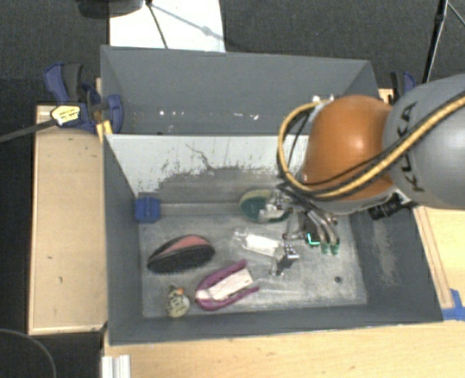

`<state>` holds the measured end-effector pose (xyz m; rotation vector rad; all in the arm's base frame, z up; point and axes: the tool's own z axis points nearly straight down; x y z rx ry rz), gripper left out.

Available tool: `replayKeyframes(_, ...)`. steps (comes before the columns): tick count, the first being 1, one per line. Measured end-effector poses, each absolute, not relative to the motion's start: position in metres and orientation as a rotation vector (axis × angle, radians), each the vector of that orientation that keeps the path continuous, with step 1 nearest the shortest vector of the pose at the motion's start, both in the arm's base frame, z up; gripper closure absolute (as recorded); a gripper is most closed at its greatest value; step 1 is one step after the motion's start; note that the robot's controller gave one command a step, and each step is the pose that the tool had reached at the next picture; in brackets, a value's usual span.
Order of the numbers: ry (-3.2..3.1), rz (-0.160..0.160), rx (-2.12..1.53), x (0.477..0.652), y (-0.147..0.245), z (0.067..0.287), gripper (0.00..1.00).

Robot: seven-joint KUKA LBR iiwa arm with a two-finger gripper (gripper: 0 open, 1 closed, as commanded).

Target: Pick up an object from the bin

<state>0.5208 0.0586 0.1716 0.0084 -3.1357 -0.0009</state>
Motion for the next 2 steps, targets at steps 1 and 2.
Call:
replayKeyframes(1,-3.147,-0.003,0.085,0.5551,0.0346,0.0716,0.00)
replayKeyframes(2,-3.143,-0.002,0.082,0.5561,0.0350,0.0744,0.00)
